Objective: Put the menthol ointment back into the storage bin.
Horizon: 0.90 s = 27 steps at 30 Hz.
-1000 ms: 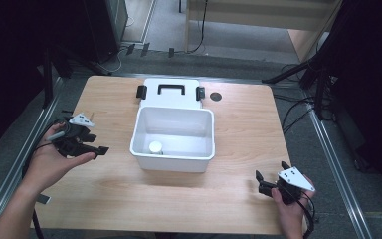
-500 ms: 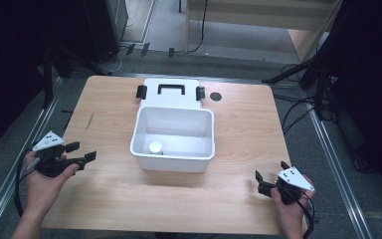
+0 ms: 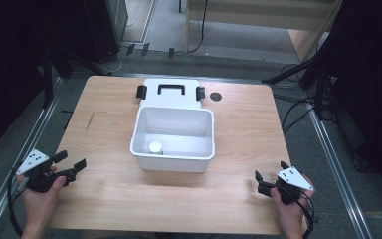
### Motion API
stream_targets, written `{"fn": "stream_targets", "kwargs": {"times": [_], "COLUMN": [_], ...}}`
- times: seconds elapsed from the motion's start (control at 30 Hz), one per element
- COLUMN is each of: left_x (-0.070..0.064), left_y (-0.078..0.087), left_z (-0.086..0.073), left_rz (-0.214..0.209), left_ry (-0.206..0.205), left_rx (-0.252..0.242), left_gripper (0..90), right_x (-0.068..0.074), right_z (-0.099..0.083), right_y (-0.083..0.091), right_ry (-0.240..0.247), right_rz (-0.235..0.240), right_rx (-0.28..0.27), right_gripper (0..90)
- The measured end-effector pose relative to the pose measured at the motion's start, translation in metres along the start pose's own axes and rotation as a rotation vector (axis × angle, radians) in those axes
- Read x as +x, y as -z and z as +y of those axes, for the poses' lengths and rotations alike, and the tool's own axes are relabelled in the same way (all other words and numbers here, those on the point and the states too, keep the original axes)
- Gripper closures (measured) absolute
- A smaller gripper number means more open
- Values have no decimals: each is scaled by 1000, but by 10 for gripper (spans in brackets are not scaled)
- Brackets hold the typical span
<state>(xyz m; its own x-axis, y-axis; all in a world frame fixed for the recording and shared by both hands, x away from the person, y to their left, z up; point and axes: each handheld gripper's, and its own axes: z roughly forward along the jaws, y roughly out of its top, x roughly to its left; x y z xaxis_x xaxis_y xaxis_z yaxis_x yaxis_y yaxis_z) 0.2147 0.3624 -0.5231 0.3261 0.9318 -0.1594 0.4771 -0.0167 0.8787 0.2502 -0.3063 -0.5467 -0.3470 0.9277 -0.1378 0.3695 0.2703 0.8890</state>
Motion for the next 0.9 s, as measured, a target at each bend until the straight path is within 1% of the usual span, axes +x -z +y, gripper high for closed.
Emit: {"fn": "stream_targets", "kwargs": {"times": [0.07, 0.17, 0.23, 0.3, 0.4, 0.47, 0.53, 0.67, 0.73, 0.9], "left_x": [3, 9, 11, 14, 15, 14, 14, 14, 14, 13], "left_y": [2, 5, 5, 5, 4, 4, 2, 0, 0, -1], "left_z": [-5, -10, -12, -20, -27, -27, -27, -28, -29, -29], "left_rz": [18, 13, 15, 34, 34, 37, 44, 34, 40, 38], "left_ry": [-2, 11, 14, 19, 26, 16, 19, 23, 21, 15], "left_rx": [-11, -26, -26, -17, -16, -20, -18, -14, -15, -11], "left_gripper": [169, 153, 145, 145, 144, 145, 145, 143, 142, 142], "right_x": [0, 0, 0, 0, 0, 0, 0, 1, 1, 1], "right_z": [0, 0, 0, 0, 0, 0, 0, 0, 0, 0], "right_y": [0, 0, 0, 0, 0, 0, 0, -1, -1, -1], "right_ry": [2, 3, 3, 6, 5, 6, 6, 6, 6, 10], "right_rz": [0, -1, 0, 1, 1, 1, 2, 0, 0, 1], "right_rx": [1, 2, 2, 2, 2, 2, 2, 5, 7, 5], "right_gripper": [56, 56, 56, 56, 56, 56, 56, 56, 56, 56]}}
